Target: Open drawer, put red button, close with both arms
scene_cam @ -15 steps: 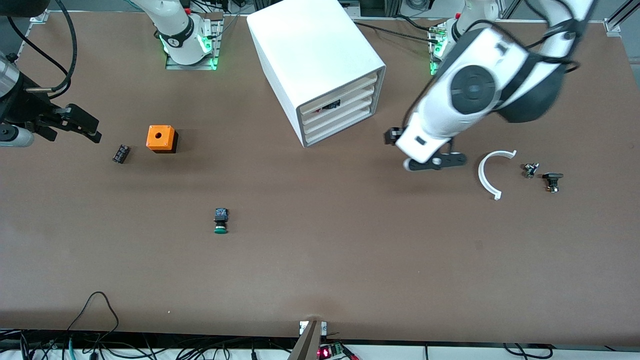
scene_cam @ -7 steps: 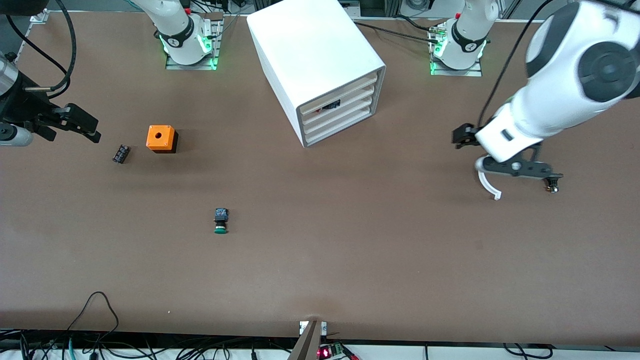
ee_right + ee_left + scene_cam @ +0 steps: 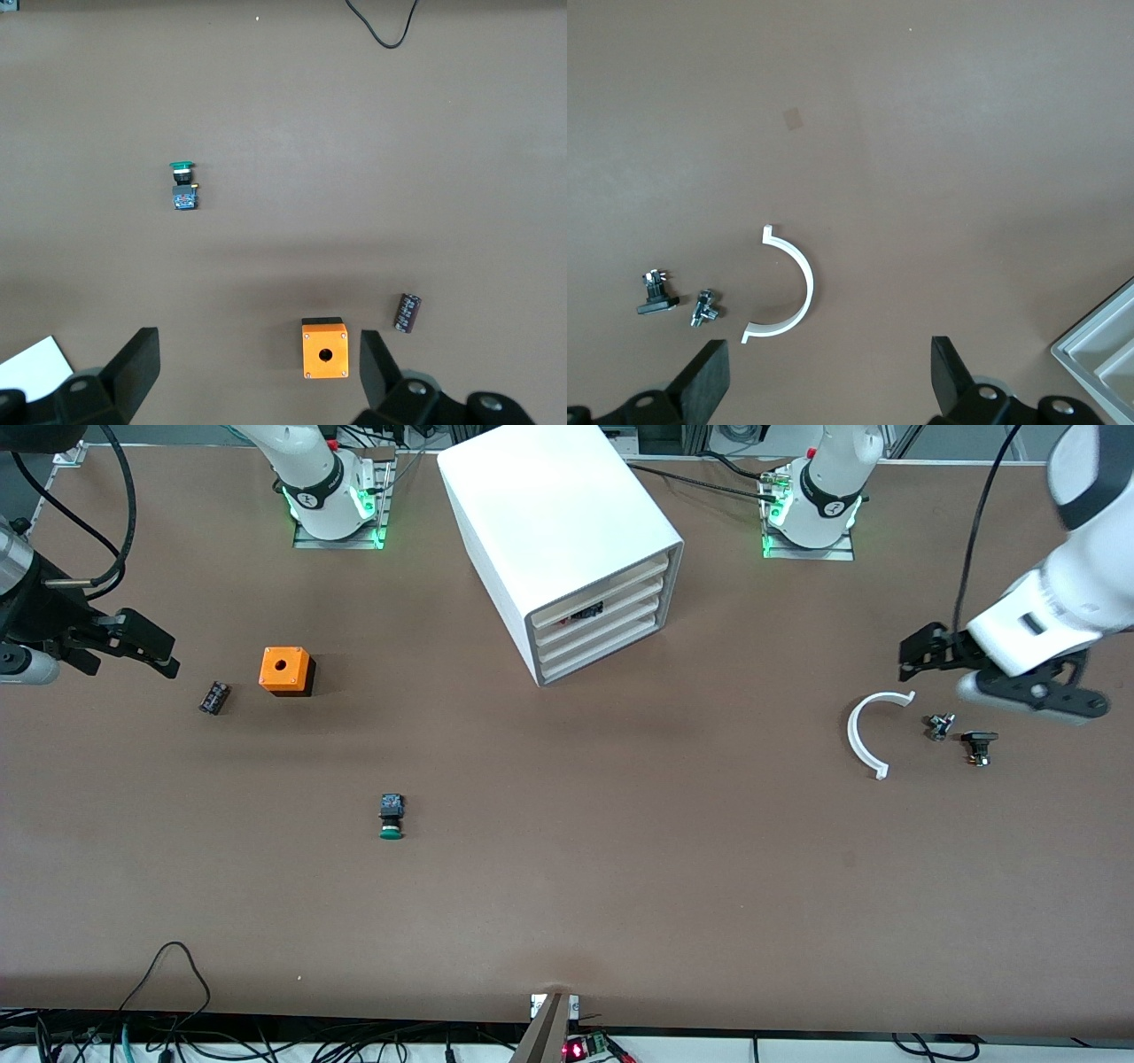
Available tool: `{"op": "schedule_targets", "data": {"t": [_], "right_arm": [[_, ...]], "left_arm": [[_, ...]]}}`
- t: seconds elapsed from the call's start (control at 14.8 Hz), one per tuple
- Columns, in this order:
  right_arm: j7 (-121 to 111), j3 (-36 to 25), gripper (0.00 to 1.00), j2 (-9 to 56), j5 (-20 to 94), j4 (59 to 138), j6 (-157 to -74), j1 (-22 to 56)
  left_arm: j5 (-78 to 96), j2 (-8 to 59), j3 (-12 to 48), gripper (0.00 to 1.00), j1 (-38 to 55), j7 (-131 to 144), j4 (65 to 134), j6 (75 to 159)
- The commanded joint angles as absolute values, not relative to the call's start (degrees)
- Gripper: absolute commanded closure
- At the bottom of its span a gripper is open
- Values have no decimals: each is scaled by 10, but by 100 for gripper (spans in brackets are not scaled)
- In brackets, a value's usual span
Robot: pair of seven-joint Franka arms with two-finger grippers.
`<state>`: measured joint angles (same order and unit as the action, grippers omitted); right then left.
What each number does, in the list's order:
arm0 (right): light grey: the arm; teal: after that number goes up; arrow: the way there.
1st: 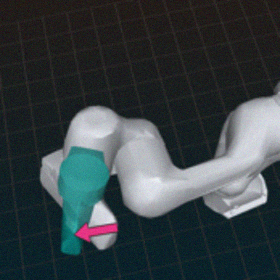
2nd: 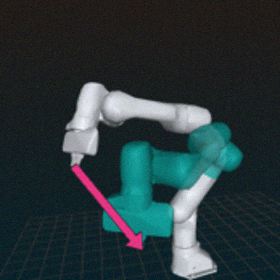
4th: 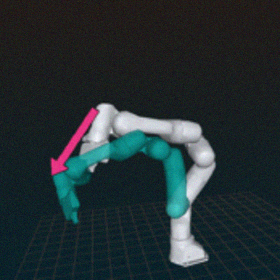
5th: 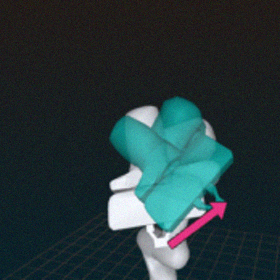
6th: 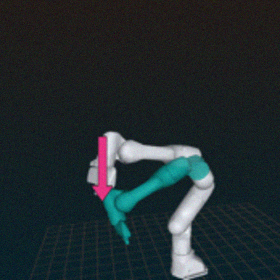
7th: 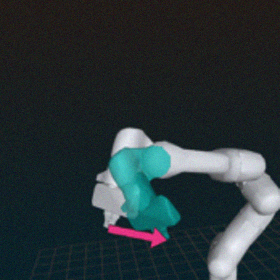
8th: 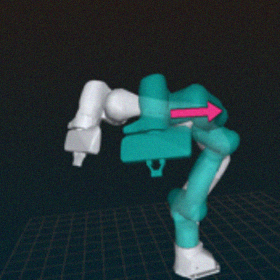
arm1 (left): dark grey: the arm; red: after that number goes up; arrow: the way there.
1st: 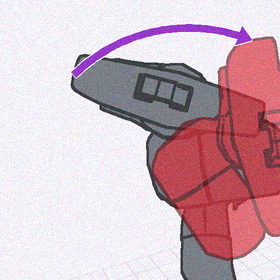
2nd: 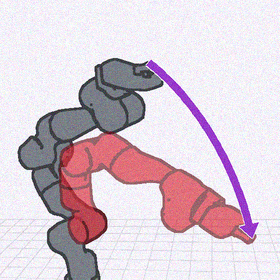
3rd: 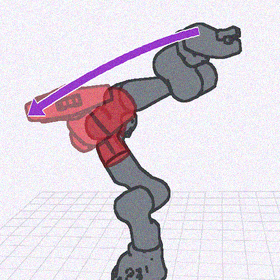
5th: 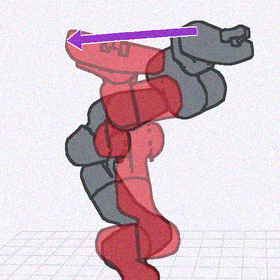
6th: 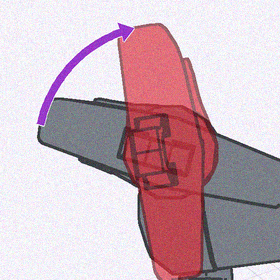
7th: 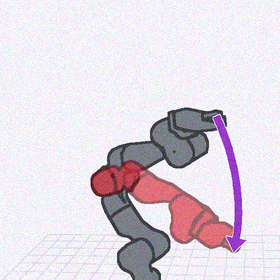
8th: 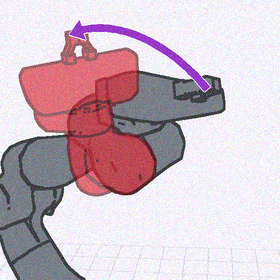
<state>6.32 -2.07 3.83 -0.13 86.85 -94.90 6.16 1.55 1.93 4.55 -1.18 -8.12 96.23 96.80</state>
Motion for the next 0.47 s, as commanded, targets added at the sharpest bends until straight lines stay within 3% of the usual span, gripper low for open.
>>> {"op": "schedule_targets", "data": {"t": [0.0, 0.41], "right_arm": [[57, -18, 0, 44, -6, 853, -936, 62], [56, -18, 0, 46, -6, 853, -938, 62]], "left_arm": [[33, -11, 4, 0, 11, -94, 988, 963], [22, -7, 3, 0, 11, -90, 981, 938]]}}
